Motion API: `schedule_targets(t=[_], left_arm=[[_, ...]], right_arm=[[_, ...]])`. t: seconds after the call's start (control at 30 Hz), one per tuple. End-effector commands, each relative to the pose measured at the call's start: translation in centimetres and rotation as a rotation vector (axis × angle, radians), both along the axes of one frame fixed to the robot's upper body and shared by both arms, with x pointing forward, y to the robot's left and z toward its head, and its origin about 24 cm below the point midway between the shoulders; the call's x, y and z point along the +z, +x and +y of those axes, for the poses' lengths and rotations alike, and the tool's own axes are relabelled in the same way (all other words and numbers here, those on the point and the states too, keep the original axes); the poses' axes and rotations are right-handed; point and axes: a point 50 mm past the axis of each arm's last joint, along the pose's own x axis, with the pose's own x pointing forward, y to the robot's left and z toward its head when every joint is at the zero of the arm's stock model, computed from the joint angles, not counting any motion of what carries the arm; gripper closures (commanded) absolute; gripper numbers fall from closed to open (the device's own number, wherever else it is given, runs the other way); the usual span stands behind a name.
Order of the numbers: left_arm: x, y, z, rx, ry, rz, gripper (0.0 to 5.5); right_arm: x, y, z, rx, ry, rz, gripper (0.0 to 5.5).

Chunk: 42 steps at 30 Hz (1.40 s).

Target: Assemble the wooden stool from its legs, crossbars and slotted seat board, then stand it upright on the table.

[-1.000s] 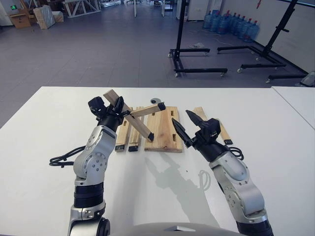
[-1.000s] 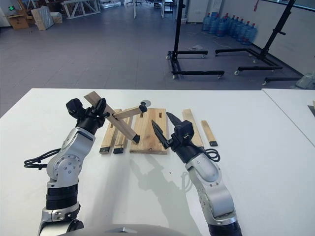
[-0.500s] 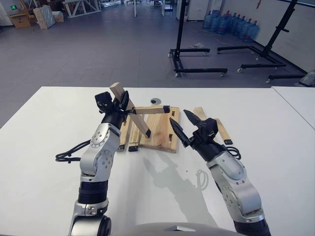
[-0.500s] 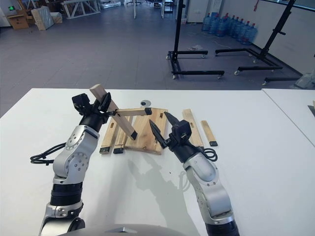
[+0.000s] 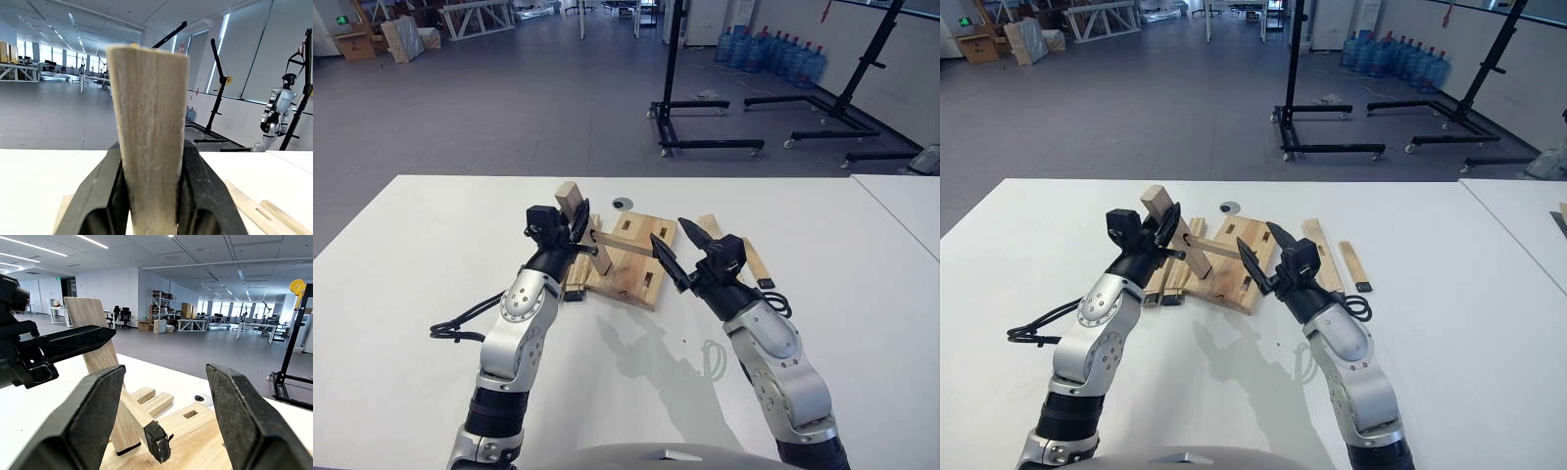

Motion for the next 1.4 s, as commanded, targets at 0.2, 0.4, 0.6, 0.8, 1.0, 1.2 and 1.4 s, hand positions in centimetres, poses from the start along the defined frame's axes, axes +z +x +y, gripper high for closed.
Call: schedule_targets(t=[0.2,0.4,0.6,0.8,1.0,1.2,1.4], left_arm=[[-5.9,-3.5,1.8,0.011,0.133,0.247,4.51],[-1.9,-2.3,1.9,0.088,0.124,0.052,4.14],[7.4,-1.3,1.8,0.128,0.020,-0.277,3.37],[14.0,1.2,3.2,0.097,-0.005,-0.406,3.37],[21.0,3.3,4.1,-0.145,0.078,-0.510,3.37],[-4.7,2.2,1.8,-0.477,0.207,0.461,3.37],[0.9,3.9,-0.8,-0.471,-0.134,0.270,3.37]], right_arm=[[0.2,0.1,0.0,-0.026,-0.006,-0.009,2.49],[0.2,0.3,0.0,-0.018,-0.016,-0.014,2.48],[0.4,0.5,0.5,0.005,-0.021,-0.034,2.48],[0.2,0.5,0.7,-0.013,-0.013,-0.030,2.48],[0.3,0.7,0.9,-0.006,-0.017,-0.041,2.48],[-0.4,0.3,1.0,-0.013,-0.017,-0.009,2.48],[-0.5,0.3,1.0,-0.016,-0.015,0.000,2.48]])
